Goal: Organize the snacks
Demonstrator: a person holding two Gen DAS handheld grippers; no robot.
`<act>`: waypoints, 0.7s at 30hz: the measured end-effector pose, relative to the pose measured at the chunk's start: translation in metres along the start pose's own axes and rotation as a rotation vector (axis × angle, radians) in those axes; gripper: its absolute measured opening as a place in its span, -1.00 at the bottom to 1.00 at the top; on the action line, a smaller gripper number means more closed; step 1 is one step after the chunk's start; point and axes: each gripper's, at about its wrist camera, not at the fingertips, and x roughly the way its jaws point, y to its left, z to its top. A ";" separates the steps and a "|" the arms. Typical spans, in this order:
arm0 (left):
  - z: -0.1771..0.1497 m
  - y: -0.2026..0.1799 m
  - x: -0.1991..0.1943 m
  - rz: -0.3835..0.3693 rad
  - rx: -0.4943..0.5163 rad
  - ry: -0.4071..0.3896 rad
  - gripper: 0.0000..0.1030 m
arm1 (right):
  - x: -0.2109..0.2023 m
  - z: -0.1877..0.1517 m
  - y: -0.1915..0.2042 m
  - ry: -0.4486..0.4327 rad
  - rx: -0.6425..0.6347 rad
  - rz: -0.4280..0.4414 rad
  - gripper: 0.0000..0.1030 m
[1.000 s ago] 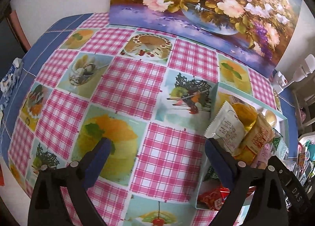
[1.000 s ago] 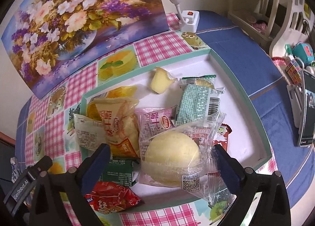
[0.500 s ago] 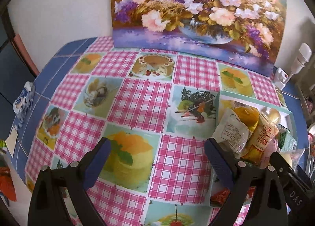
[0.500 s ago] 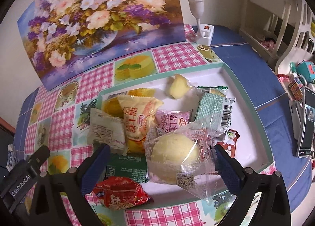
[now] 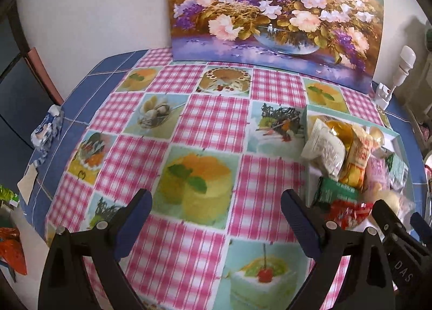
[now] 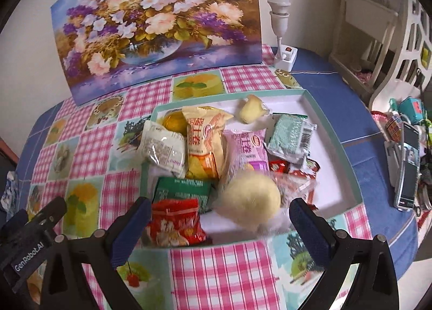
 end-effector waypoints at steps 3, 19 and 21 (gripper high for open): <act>-0.009 0.008 -0.006 0.002 -0.009 0.009 0.87 | -0.009 -0.011 0.001 -0.004 -0.011 -0.007 1.00; -0.040 0.030 -0.044 0.000 -0.001 0.001 0.87 | -0.045 -0.039 0.005 -0.024 -0.043 -0.010 1.00; -0.041 0.031 -0.048 0.000 0.003 -0.003 0.87 | -0.049 -0.040 0.005 -0.031 -0.043 -0.010 1.00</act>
